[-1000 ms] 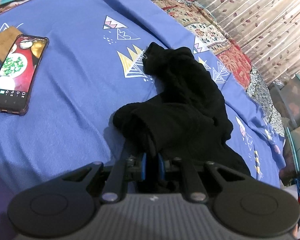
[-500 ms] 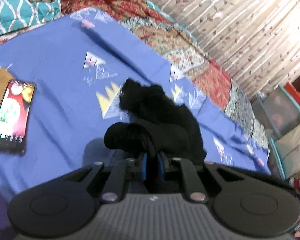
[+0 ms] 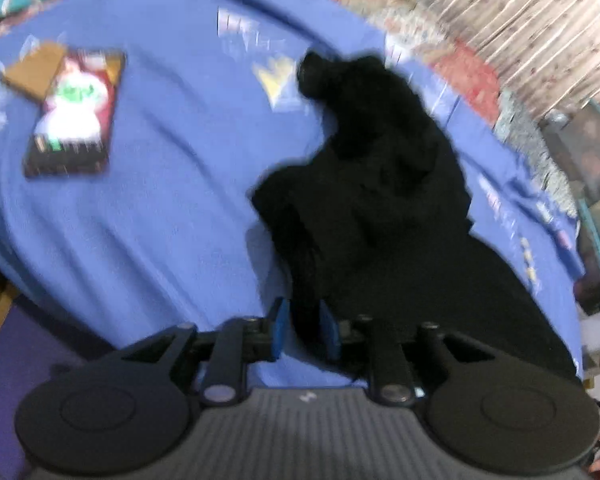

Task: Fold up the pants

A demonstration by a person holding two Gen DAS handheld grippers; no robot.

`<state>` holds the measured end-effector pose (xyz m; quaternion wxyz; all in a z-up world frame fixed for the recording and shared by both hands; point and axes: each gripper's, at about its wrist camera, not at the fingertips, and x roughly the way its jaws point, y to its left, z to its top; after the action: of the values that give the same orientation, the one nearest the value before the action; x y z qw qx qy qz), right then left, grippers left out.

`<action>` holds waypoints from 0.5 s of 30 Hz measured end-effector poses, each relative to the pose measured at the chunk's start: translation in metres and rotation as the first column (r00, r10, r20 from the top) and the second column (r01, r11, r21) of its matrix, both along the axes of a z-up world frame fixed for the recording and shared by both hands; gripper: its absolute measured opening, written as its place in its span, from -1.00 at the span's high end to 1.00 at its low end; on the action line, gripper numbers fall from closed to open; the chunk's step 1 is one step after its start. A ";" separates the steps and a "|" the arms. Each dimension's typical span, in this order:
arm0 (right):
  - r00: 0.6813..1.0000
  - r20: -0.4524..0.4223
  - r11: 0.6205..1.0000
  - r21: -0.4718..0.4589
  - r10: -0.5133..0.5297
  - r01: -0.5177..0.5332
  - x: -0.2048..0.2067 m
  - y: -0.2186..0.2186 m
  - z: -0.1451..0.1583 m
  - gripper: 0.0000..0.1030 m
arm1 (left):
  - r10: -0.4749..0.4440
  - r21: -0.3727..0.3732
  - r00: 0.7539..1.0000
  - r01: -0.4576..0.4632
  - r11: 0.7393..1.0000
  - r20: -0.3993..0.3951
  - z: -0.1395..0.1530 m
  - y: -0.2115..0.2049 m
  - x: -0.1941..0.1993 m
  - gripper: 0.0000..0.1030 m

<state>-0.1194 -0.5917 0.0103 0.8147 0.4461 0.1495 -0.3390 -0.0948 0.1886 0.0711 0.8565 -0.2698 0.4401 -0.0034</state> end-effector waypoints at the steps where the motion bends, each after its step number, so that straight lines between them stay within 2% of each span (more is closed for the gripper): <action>1: 0.999 0.038 0.999 -0.045 0.014 -0.013 0.003 0.005 0.017 0.18 | 0.018 0.005 0.999 -0.018 1.000 0.040 0.008 0.009 -0.004 0.48; 3: 0.993 0.061 0.987 -0.132 0.099 -0.090 0.019 0.024 0.048 0.18 | 0.067 0.002 0.992 -0.068 0.998 0.107 0.021 0.027 -0.006 0.48; 5: 0.973 0.043 0.952 -0.221 0.227 -0.213 0.045 0.054 0.076 0.18 | 0.102 0.010 0.984 -0.105 0.994 0.143 0.027 0.039 0.000 0.49; 8: 0.902 0.020 0.871 -0.270 0.431 -0.410 0.089 0.104 0.097 0.18 | 0.101 0.045 0.978 -0.111 0.993 0.182 0.028 0.043 0.033 0.51; 9: 0.863 0.009 0.832 -0.270 0.506 -0.485 0.108 0.125 0.101 0.18 | 0.080 0.065 0.976 -0.095 0.993 0.201 0.028 0.042 0.048 0.50; 11: 0.761 -0.018 0.732 -0.260 0.648 -0.630 0.149 0.173 0.106 0.18 | 0.033 0.099 0.974 -0.056 0.993 0.223 0.027 0.035 0.080 0.47; 13: 0.661 -0.063 0.630 -0.247 0.748 -0.737 0.192 0.214 0.107 0.17 | -0.027 0.096 0.971 0.004 0.995 0.237 0.025 0.024 0.115 0.35; 14: 0.591 -0.094 0.556 -0.246 0.801 -0.794 0.212 0.244 0.108 0.17 | -0.048 0.085 0.970 0.029 0.996 0.239 0.024 0.021 0.133 0.13; 15: 0.532 -0.123 0.492 -0.251 0.838 -0.833 0.230 0.272 0.107 0.15 | -0.067 0.071 0.969 0.052 0.996 0.238 0.020 0.014 0.152 0.00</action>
<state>0.1109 -0.3200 0.1172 0.9317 0.2008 0.2909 0.0835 0.0572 0.2027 0.0910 0.9111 -0.2265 0.3411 -0.0475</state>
